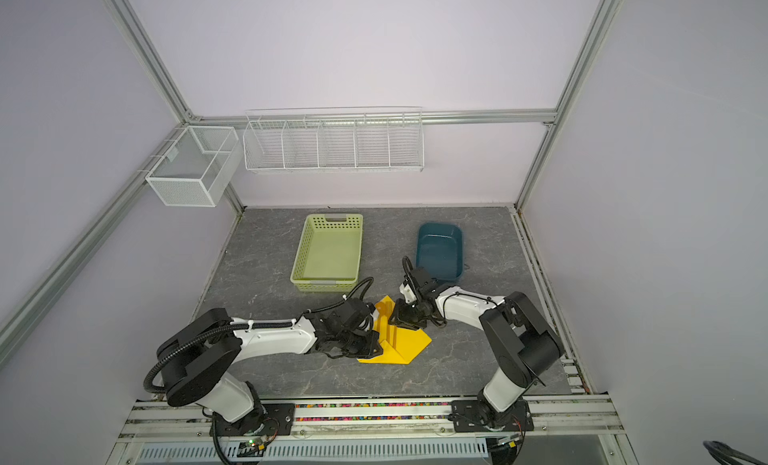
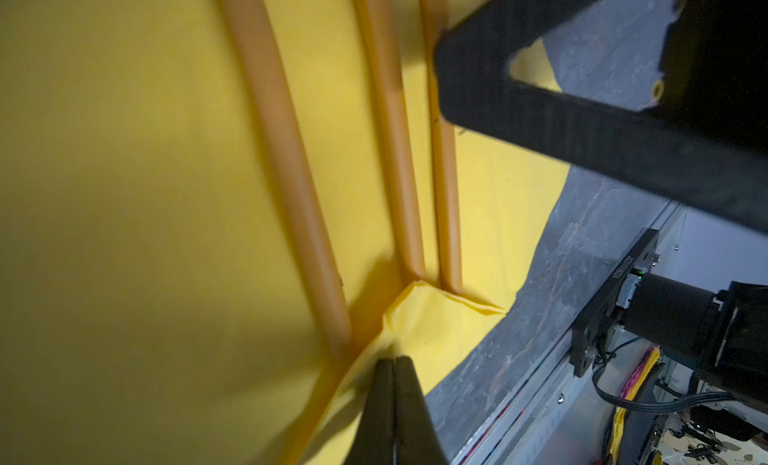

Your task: Place the utensils on the paper napkin and roll it up

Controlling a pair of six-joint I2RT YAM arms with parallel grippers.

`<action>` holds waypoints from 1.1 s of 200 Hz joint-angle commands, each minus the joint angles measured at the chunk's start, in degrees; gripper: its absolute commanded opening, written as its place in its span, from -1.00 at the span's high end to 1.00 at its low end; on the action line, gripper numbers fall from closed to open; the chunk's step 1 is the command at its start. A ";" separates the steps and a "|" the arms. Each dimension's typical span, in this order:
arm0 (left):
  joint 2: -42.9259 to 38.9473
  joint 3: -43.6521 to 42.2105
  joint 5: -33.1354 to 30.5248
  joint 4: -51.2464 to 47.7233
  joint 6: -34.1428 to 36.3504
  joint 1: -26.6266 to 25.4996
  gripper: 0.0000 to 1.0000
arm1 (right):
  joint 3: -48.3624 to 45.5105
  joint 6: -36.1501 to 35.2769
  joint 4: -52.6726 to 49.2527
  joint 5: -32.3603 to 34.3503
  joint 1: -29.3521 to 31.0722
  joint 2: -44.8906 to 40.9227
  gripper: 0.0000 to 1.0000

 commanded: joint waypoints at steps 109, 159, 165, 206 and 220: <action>0.76 0.05 -0.51 -0.53 -0.06 -0.27 0.91 | 2.01 -2.10 -2.25 -1.13 -0.79 -1.64 0.33; 0.86 -0.22 -0.54 -0.67 -0.08 -0.27 0.91 | 0.79 -4.67 -10.54 2.52 -2.31 -8.94 0.33; 0.92 -0.21 -0.58 -0.67 -0.10 -0.27 0.91 | 0.39 -5.01 -11.80 3.26 -2.61 -9.95 0.32; 0.77 -0.56 -0.82 -0.28 -0.52 -0.28 0.91 | -2.90 -6.60 -20.95 9.76 -4.74 -16.41 0.32; 0.67 -0.74 -0.85 -0.26 -0.57 -0.27 0.91 | -4.58 -6.03 -22.77 11.13 -5.32 -18.61 0.32</action>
